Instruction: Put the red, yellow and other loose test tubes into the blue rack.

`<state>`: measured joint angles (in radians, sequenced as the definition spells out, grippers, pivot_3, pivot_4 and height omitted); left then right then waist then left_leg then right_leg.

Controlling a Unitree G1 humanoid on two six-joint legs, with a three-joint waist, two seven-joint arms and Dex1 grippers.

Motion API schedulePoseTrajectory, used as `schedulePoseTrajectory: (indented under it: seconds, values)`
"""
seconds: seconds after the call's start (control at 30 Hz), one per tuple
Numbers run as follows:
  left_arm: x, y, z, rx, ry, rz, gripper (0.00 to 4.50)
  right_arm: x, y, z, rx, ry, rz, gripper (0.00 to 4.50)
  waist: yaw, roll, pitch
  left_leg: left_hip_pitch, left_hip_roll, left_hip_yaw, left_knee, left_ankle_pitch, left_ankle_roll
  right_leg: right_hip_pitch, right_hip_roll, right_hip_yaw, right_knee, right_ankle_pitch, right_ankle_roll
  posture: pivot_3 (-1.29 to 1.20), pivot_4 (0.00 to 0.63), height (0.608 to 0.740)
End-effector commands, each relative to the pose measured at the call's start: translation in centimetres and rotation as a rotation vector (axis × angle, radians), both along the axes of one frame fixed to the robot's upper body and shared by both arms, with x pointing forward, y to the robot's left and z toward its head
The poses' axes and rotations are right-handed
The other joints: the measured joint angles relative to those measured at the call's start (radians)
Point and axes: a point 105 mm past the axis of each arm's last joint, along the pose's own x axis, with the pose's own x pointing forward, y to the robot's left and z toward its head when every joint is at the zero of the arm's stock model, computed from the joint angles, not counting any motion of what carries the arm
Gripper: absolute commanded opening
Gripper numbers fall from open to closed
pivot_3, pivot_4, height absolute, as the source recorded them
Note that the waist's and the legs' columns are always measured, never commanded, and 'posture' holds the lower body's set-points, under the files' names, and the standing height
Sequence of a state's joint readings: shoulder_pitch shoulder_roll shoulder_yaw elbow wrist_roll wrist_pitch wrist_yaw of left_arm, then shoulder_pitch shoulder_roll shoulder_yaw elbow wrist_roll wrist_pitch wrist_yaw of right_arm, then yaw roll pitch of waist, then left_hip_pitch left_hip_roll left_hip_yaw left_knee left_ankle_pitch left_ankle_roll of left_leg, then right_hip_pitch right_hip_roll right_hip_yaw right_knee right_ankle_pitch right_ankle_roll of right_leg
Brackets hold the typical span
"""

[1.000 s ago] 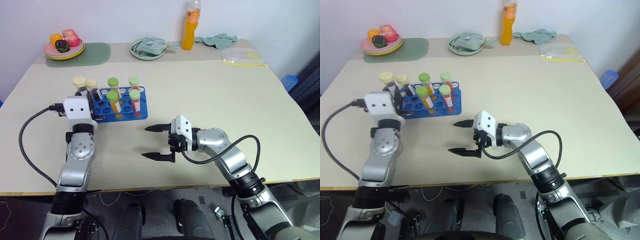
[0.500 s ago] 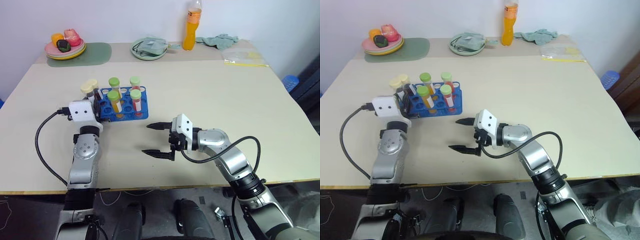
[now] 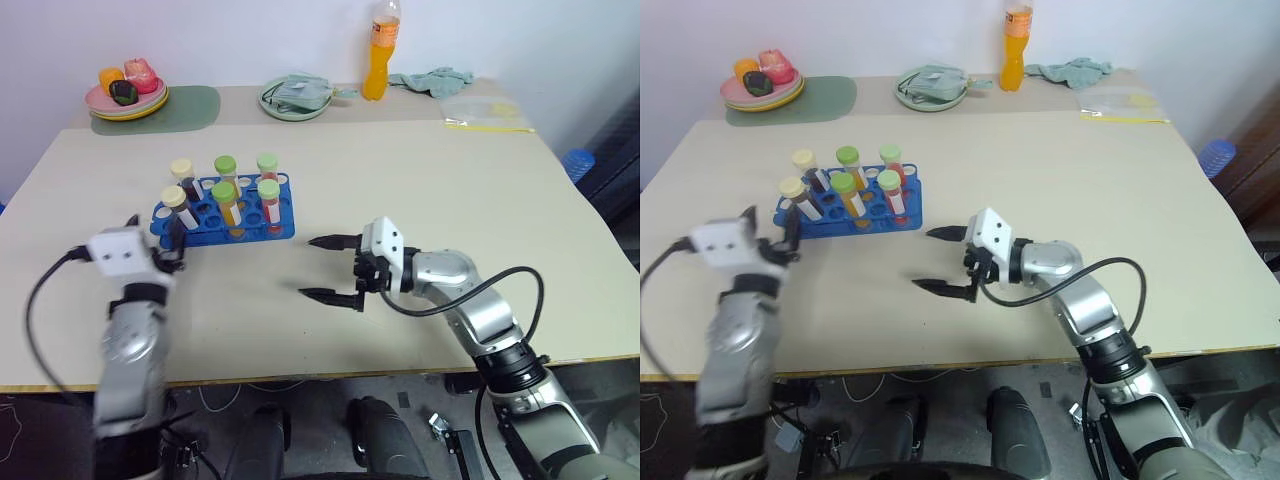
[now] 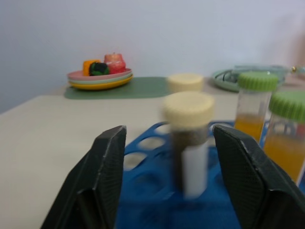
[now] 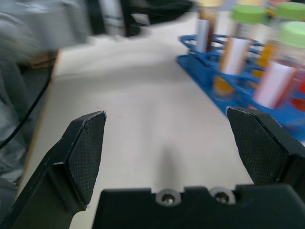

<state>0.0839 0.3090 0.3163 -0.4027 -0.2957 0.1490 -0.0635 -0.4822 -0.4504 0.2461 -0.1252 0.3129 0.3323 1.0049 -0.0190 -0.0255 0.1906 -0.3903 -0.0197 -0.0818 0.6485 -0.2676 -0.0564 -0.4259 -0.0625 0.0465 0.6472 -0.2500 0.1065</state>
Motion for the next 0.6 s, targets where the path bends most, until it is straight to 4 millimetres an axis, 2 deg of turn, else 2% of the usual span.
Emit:
schedulePoseTrajectory:
  seconds: [0.03,0.17,0.27,0.37,0.6]
  values:
    - [-3.5,1.1,0.3,0.112,0.093,-0.086,3.01,0.7,-2.7,2.2,0.02,-0.025,-0.058,4.5,0.001,0.0,0.0,0.0,0.0,0.0,0.0,0.0,0.0,0.0,0.0,0.0,0.0,0.0,0.0,0.0,0.15,0.74]
    - [-5.9,2.4,-1.4,0.188,0.264,-0.117,3.01,3.5,-8.0,2.4,-0.025,-0.005,-0.251,4.5,0.008,0.001,0.001,0.0,-0.001,0.001,0.0,-0.001,0.001,0.003,0.0,0.0,-0.003,-0.002,-0.003,0.0,0.15,0.74]
    - [-6.8,3.8,-2.2,0.218,0.319,-0.106,3.01,4.6,-10.3,2.0,-0.051,-0.009,-0.339,4.5,0.006,0.0,0.0,0.001,0.0,0.001,0.001,-0.001,0.001,0.004,0.0,0.0,-0.004,-0.003,-0.004,0.0,0.15,0.74]
    - [-6.7,4.1,-2.3,0.209,0.319,-0.094,3.01,5.1,-11.1,1.4,-0.058,-0.009,-0.374,4.5,0.0,0.001,0.0,0.001,0.0,0.001,0.0,-0.001,0.001,0.004,0.001,0.0,-0.004,-0.002,-0.004,0.0,0.15,0.74]
    - [-6.6,3.0,-3.0,0.148,0.292,-0.068,3.01,5.6,-10.5,0.0,-0.049,0.019,-0.381,4.5,0.0,0.001,0.001,0.001,0.001,0.001,0.0,-0.001,0.002,0.003,0.0,0.0,-0.003,0.0,0.0,0.0,0.15,0.74]
